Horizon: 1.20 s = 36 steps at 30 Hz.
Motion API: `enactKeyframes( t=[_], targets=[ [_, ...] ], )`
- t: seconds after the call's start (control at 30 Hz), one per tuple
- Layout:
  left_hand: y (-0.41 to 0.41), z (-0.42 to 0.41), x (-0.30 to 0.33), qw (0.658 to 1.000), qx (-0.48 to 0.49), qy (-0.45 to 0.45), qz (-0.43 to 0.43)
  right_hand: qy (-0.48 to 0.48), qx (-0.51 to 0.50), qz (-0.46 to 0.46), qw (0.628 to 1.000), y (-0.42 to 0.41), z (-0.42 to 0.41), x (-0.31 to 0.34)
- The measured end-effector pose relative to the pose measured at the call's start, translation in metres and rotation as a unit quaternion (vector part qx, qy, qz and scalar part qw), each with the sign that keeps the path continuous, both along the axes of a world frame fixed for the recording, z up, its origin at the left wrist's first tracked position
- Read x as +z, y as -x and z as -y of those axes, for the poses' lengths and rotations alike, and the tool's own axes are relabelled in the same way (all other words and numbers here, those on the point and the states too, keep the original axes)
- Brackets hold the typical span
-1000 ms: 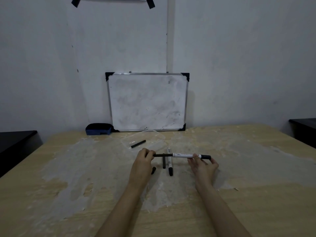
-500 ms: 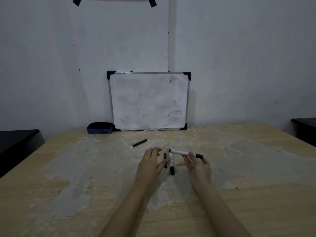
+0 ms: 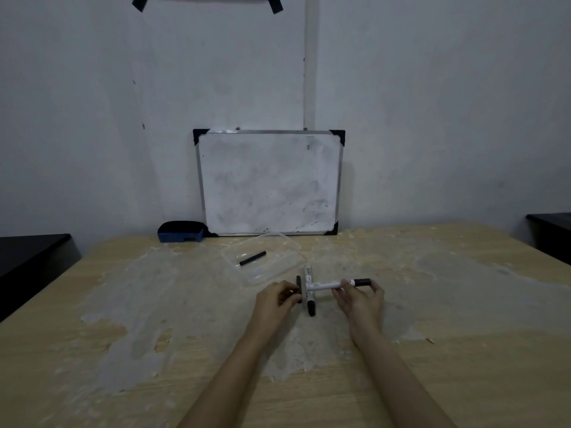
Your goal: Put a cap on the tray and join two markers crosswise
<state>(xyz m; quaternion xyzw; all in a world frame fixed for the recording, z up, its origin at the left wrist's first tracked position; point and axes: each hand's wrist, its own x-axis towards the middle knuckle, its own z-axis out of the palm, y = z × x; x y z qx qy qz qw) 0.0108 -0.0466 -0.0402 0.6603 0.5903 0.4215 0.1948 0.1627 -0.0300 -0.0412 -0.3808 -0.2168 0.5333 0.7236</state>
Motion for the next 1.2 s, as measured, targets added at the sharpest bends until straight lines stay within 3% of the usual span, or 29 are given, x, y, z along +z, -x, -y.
enactKeyframes(
  t=[0.1, 0.5, 0.8, 1.0, 1.2],
  targets=[
    [-0.006, 0.002, -0.001, 0.998, -0.004, -0.010, 0.061, -0.008, 0.011, 0.046, 0.999, 0.002, 0.001, -0.002],
    [-0.009, 0.006, 0.001, 0.981, -0.026, 0.007, 0.195, -0.004, 0.008, 0.025, 1.000, 0.001, 0.004, 0.001],
    [-0.011, 0.007, -0.003, 0.989, -0.023, -0.011, 0.145, -0.011, 0.036, 0.059, 0.998, 0.002, 0.002, -0.004],
    [-0.018, 0.010, 0.001, 0.978, -0.021, -0.013, 0.209, 0.002, 0.034, 0.042, 0.999, 0.001, 0.000, -0.003],
    [-0.017, 0.009, 0.000, 0.986, 0.010, -0.046, 0.162, 0.007, 0.048, 0.056, 0.997, 0.000, 0.002, -0.004]
  ],
)
